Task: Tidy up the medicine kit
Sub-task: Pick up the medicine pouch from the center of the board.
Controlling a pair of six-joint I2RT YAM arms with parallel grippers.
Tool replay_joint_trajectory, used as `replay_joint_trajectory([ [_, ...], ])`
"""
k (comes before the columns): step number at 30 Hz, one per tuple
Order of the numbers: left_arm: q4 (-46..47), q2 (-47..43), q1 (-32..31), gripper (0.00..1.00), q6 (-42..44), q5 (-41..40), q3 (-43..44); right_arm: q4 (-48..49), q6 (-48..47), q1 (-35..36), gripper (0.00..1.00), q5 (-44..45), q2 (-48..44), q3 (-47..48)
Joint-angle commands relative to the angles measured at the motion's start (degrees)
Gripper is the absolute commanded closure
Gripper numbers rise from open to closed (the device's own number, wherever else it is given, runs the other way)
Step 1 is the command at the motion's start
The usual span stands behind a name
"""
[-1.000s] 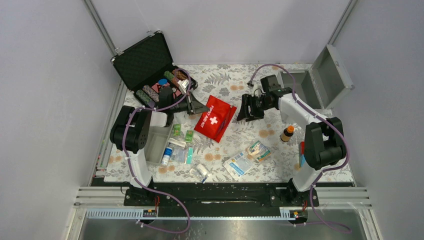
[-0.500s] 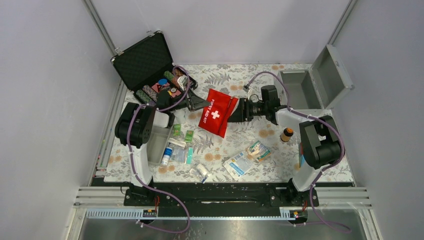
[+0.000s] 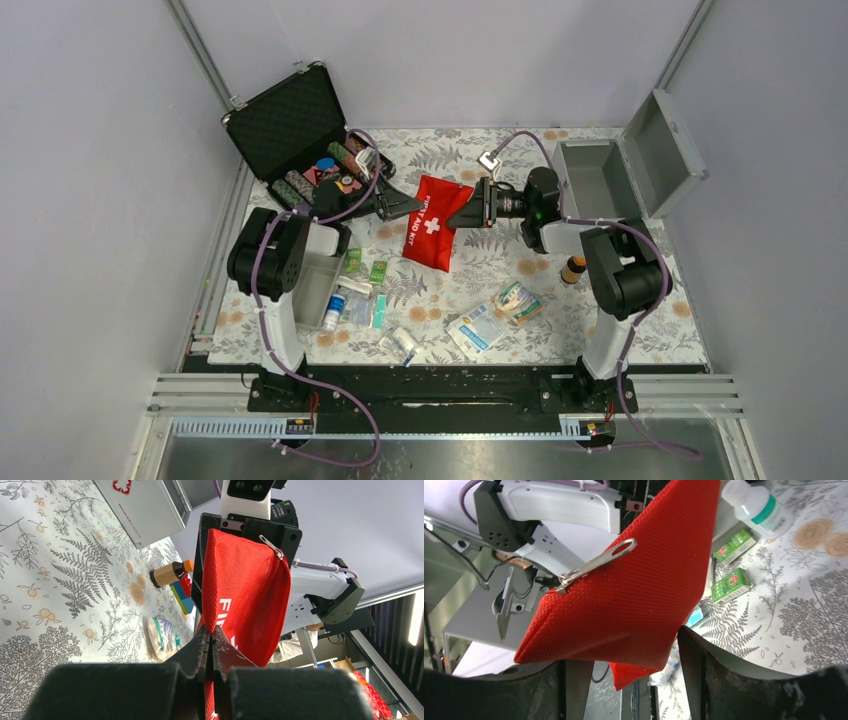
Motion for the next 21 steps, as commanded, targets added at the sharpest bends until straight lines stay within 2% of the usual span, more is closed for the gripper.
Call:
replay_joint_trajectory([
  [1, 4.2, -1.7, 0.2, 1.00, -0.4, 0.0, 0.9, 21.7, 17.8, 0.7, 0.31, -4.8, 3.0, 0.9],
  [3, 4.4, -2.0, 1.1, 1.00, -0.4, -0.3, 0.8, 16.8, 15.9, -0.2, 0.29, -2.3, 2.4, -0.2],
  [6, 4.2, -3.3, 2.3, 1.00, 0.3, -0.8, 0.1, 4.9, 7.0, -0.5, 0.25, 1.3, -0.6, -1.2],
  [9, -0.3, -5.9, 2.3, 1.00, 4.8, -2.3, -2.6, -5.8, 1.5, -0.2, 0.20, 6.4, -4.0, -1.4],
  [11, -3.6, -8.0, 2.0, 1.00, 8.2, -3.3, -3.8, -13.2, -1.9, 0.5, 0.20, 9.5, -5.8, -0.4],
  [14, -2.8, -8.5, 1.5, 1.00, 8.1, -2.7, -4.0, -23.5, -9.3, 1.7, 0.21, 14.8, -8.4, 0.7],
  [16, -1.8, -8.3, 1.4, 1.00, 6.9, -2.2, -4.0, -25.3, -11.4, 2.1, 0.25, 16.5, -8.8, 0.9],
  [21, -1.0, -8.1, 0.6, 1.00, 5.5, -1.0, -4.1, -21.8, -11.4, 2.5, 0.30, 17.7, -5.9, 1.3],
])
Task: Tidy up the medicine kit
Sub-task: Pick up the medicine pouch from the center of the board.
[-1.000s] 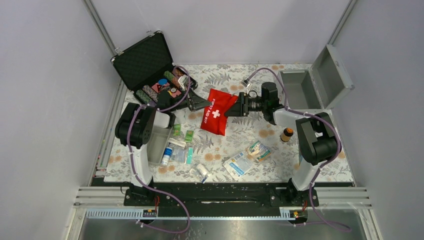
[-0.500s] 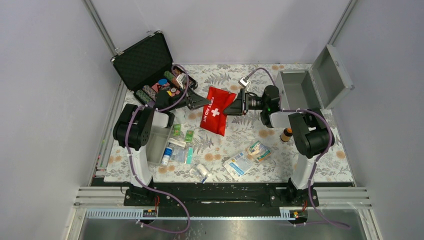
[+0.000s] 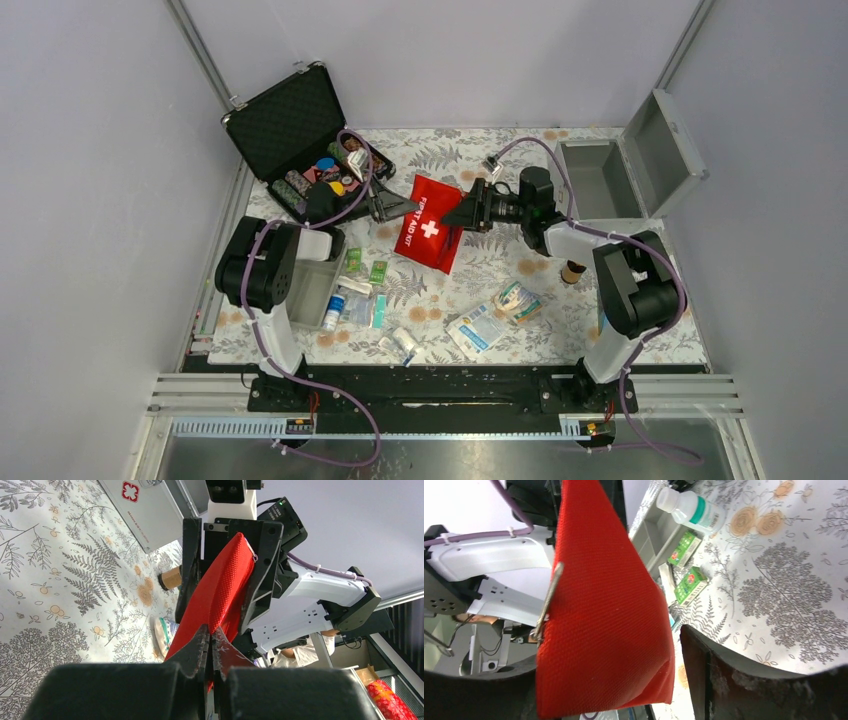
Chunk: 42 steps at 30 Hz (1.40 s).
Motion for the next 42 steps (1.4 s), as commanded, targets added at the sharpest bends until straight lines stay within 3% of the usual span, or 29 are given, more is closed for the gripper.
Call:
replay_joint_trajectory([
  [1, 3.3, -2.0, -0.9, 1.00, -0.2, 1.0, 0.1, -0.1, -3.6, 0.7, 0.30, 3.9, 1.1, 2.0],
  [3, 3.3, -1.8, -1.6, 1.00, -0.8, 1.7, 0.2, 2.3, -2.9, 1.4, 0.30, 3.9, 2.0, 2.1],
  [5, 3.3, -2.0, -2.4, 1.00, -1.0, 2.0, 0.3, 5.0, -1.3, 1.8, 0.36, 2.7, 3.1, 2.6],
  [9, 0.7, -2.3, -3.8, 0.97, -1.0, 3.7, 1.5, 8.9, 0.5, 2.1, 0.74, -0.3, 4.0, 3.1],
  [13, -7.9, -6.4, -3.0, 0.53, 7.4, 2.6, 0.5, 3.5, -6.4, 2.1, 0.95, -2.1, 0.4, 2.5],
  [15, -17.4, -10.3, -2.2, 0.36, 16.3, 1.8, 0.6, -2.8, -13.5, 2.1, 0.97, -2.1, -2.9, 1.7],
  [17, -32.7, -15.1, -1.3, 0.24, 29.3, 0.9, 2.2, -11.6, -22.3, 2.3, 0.98, -1.7, -6.1, 1.5],
  [19, -54.0, -21.2, -1.1, 0.12, 47.8, -1.0, 6.2, -23.3, -32.8, 2.6, 0.99, -0.4, -9.3, 2.4],
  [22, -79.8, -26.1, -1.4, 0.02, 76.0, -4.2, 13.9, -39.9, -45.8, 3.3, 1.00, 1.1, -12.8, 4.7],
  [24, -93.4, -27.4, -1.5, 0.01, 88.5, -6.5, 19.9, -46.6, -52.2, 3.9, 1.00, 2.1, -13.5, 6.9],
  [27, -106.3, -29.1, -2.3, 0.01, 102.0, -8.9, 25.9, -55.6, -59.4, 5.9, 1.00, 3.8, -14.1, 11.1],
  [33, -121.9, -25.5, -8.6, 0.01, 113.0, -7.2, 34.5, -65.3, -69.1, 9.8, 1.00, 7.6, -14.5, 16.5],
  [36, -120.3, -23.1, -11.9, 0.06, 112.1, -6.0, 34.2, -65.3, -69.0, 9.9, 1.00, 6.9, -12.4, 19.6],
  [40, -107.7, -19.1, -12.6, 0.16, 99.0, -3.2, 30.7, -66.3, -67.4, 10.0, 1.00, 5.4, -7.8, 26.1],
  [42, -105.7, -15.2, -12.6, 0.22, 94.7, -1.5, 33.0, -69.6, -68.1, 10.4, 1.00, 5.3, -5.2, 31.5],
])
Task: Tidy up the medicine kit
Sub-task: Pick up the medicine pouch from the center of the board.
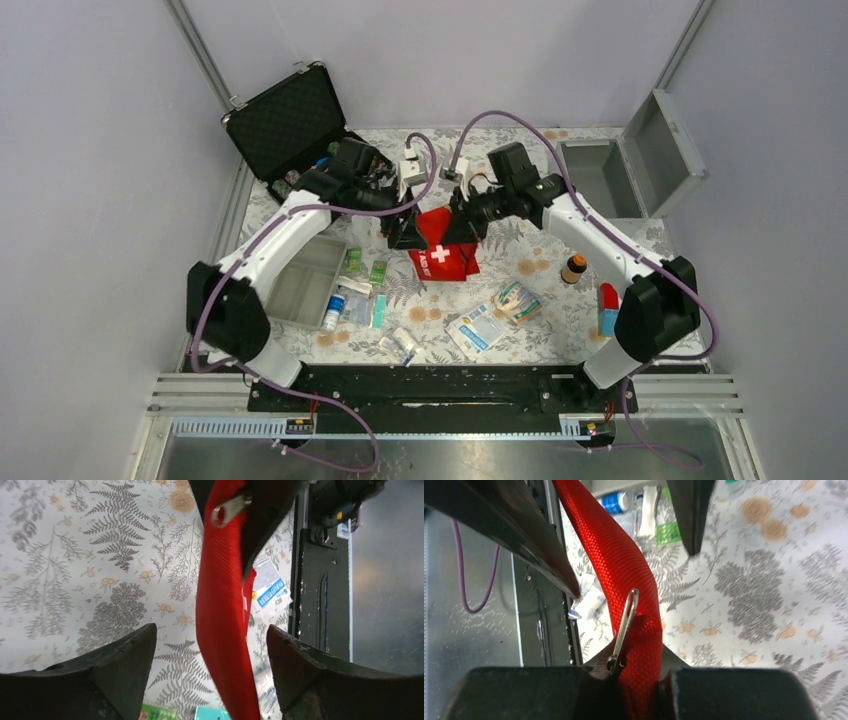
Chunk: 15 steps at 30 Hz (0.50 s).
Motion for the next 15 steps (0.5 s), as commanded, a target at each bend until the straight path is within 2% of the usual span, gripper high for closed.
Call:
replay_joint_trajectory([
  [1, 8.2, 7.1, 0.3, 0.24, -10.6, 5.7, 3.2, -6.6, -3.2, 0.9, 1.00, -0.6, 5.1, 11.6],
  [5, 9.1, 13.9, -0.3, 0.31, -15.9, 10.4, 14.8, -18.2, -9.4, 2.5, 1.00, 2.8, 10.1, 21.6],
  [8, 11.4, 18.3, -0.7, 0.51, -20.4, 13.1, 21.3, -22.1, -8.6, 2.5, 1.00, 2.7, 12.8, 26.5],
  [11, 14.5, 19.8, -0.5, 0.81, -26.2, 16.0, 22.3, -22.3, -7.9, 2.5, 0.99, 2.7, 13.1, 28.4],
  [12, 14.6, 19.4, -0.5, 0.88, -26.3, 16.4, 21.6, -22.1, -7.9, 2.5, 0.97, 2.9, 12.9, 28.8],
  [14, 15.4, 17.7, -0.3, 0.99, -25.9, 16.0, 19.2, -22.0, -9.2, 2.5, 0.80, 4.2, 12.3, 29.5],
  [15, 17.2, 16.6, -0.1, 1.00, -27.3, 15.5, 17.6, -22.2, -9.5, 2.4, 0.69, 5.5, 12.1, 30.1],
])
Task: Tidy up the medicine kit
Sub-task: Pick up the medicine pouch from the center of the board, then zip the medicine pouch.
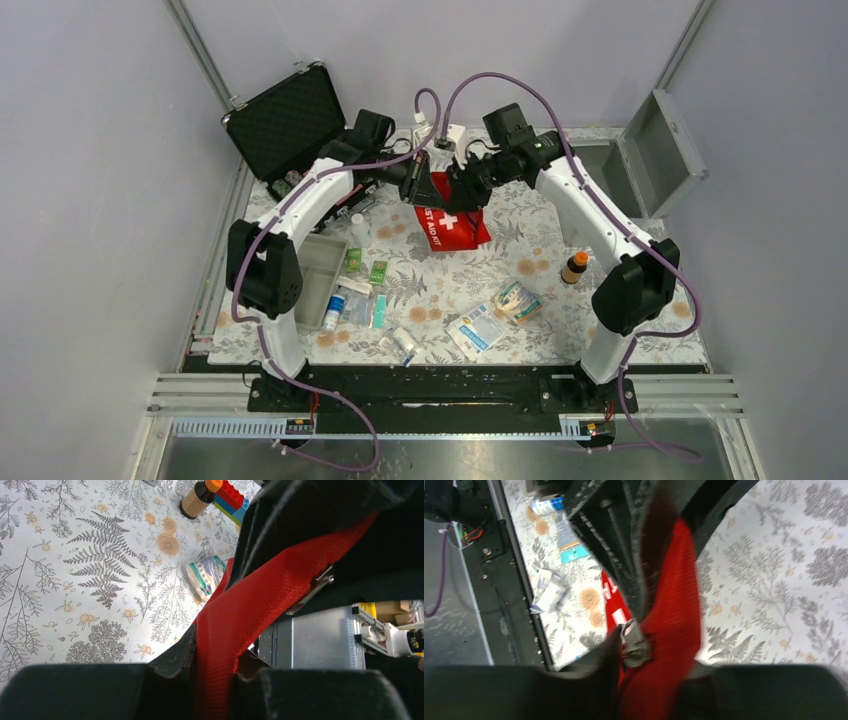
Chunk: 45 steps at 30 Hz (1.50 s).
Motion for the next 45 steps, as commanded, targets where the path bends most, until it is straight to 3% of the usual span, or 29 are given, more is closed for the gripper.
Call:
replay_joint_trajectory([
  [1, 15.7, -4.3, -1.5, 1.00, -9.4, 4.4, -2.0, -3.2, -2.1, 3.3, 0.57, -2.8, 0.0, 4.4],
  [4, 24.6, -6.4, 0.3, 1.00, -17.4, 3.2, -5.5, -5.4, 1.5, 2.5, 0.18, -0.8, 1.1, 11.4],
  [6, 27.9, -5.6, 2.2, 1.00, -22.0, 3.7, -4.1, -7.1, 4.7, 1.8, 0.02, -0.8, 2.1, 17.6],
  [9, 39.3, -2.5, 5.7, 1.00, -33.6, 7.2, -1.4, -10.5, 9.4, 0.5, 0.00, -2.0, 4.4, 28.1],
  [14, 67.8, -0.9, 7.8, 1.00, -54.7, 13.8, -7.3, -11.1, 18.5, -5.4, 0.01, -10.1, 8.6, 36.6],
  [16, 80.7, -0.9, 7.8, 1.00, -64.1, 15.1, -10.0, -7.4, 24.6, -8.8, 0.06, -15.3, 9.8, 36.7],
  [17, 81.8, -1.3, 7.8, 1.00, -65.5, 15.4, -10.5, -4.9, 27.8, -10.2, 0.11, -19.4, 10.0, 35.7],
  [20, 74.4, -3.7, 7.8, 1.00, -58.9, 14.7, -11.7, -2.6, 29.3, -12.1, 0.19, -24.5, 9.5, 33.0],
  [24, 68.8, -6.3, 7.9, 1.00, -55.2, 12.9, -13.1, -2.8, 28.2, -12.3, 0.19, -29.1, 8.6, 30.4],
  [29, 33.2, -10.0, 7.7, 1.00, -31.2, 7.3, -6.6, -2.8, 27.4, -12.1, 0.19, -32.2, 7.7, 27.4],
  [30, 30.2, -10.2, 7.6, 1.00, -28.7, 7.0, -5.4, -2.9, 26.8, -12.0, 0.19, -32.1, 7.3, 26.7],
  [39, 33.8, -11.7, 5.8, 1.00, -31.8, 10.6, -4.9, -2.8, 21.6, -11.4, 0.40, -30.2, 6.1, 20.9],
  [41, 33.3, -11.4, 5.4, 1.00, -31.7, 10.6, -4.3, -2.8, 21.6, -11.2, 0.41, -30.6, 6.4, 21.2],
  [45, 29.2, -11.2, 5.3, 1.00, -28.8, 8.5, -2.9, -2.8, 21.9, -10.7, 0.33, -33.5, 6.3, 22.1],
])
